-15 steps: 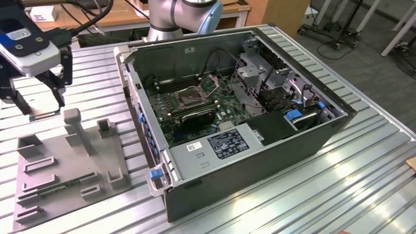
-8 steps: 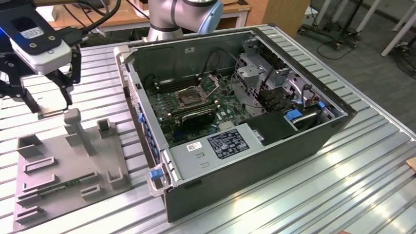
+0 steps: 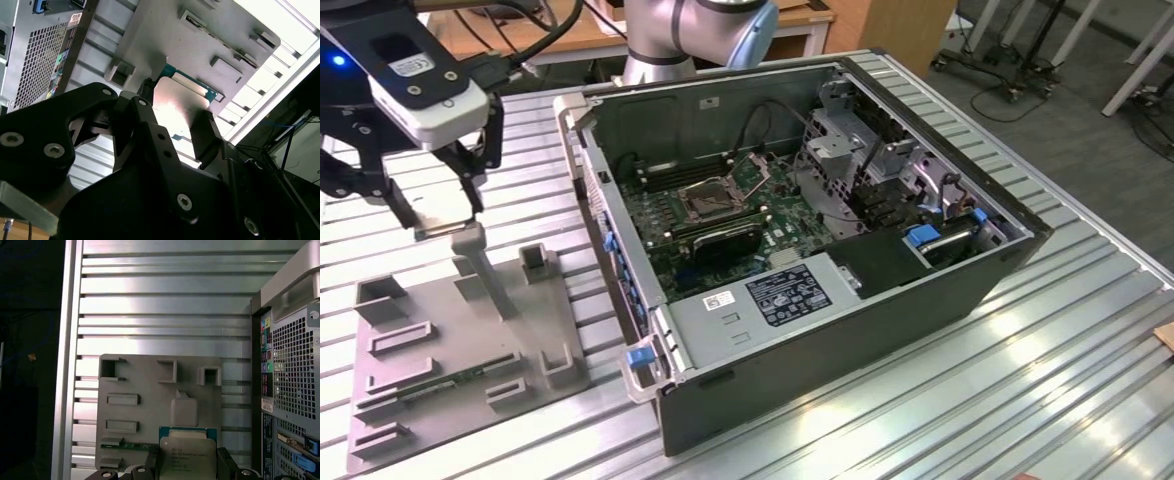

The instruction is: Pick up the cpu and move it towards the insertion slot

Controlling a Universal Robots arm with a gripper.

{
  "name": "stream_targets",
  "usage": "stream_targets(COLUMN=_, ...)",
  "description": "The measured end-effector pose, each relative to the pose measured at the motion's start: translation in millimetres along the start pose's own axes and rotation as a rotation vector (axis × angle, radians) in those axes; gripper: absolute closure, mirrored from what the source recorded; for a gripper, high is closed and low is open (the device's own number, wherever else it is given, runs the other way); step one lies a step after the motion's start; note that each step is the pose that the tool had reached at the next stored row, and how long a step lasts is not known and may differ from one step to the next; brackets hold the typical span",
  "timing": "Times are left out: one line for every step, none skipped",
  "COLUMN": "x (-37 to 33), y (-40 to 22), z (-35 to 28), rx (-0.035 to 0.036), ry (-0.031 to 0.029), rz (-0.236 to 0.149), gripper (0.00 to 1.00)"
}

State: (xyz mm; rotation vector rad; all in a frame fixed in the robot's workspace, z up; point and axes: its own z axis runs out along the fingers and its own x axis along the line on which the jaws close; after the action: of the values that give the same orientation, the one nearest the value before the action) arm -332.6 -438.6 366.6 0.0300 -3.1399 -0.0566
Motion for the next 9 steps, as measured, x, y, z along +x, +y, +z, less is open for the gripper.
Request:
stream_targets(x=-1.4, y=0.0, z=0.0, rx=0.0000, ry=0.0000, rz=0.000, gripper=0.46)
stream_targets(x=-2.6, y=0.0, z=0.0, rx=-0.0001, ry=0.0000, rz=0.000, gripper=0.46)
stream_targets(x=-3.7, y=-0.1, z=0.0, rx=0.0000, ry=0.0000, rz=0.000, gripper=0.46)
stream_targets(x=-4.5, y=-0.1, z=0.0, rx=0.0000, ry=0.0001, rz=0.000, gripper=0.46)
stream_targets(x=-5.1, y=-0.1, z=0.0, rx=0.0000, ry=0.0000, rz=0.000, gripper=0.46)
stream_targets(x=-5.3, y=-0.1, z=0.0, rx=0.0000, ry=0.0000, rz=0.000, gripper=0.46)
stream_targets(x=-5.3, y=-0.1, z=0.0, rx=0.0000, ry=0.0000, rz=0.000, gripper=0.46)
stream_targets(x=-5.4, y=-0.1, z=0.0, rx=0.0000, ry=0.0000, rz=0.000, gripper=0.46)
stream_targets(x=-5.5, y=-0.1, z=0.0, rx=0.0000, ry=0.0000, rz=0.000, gripper=0.46)
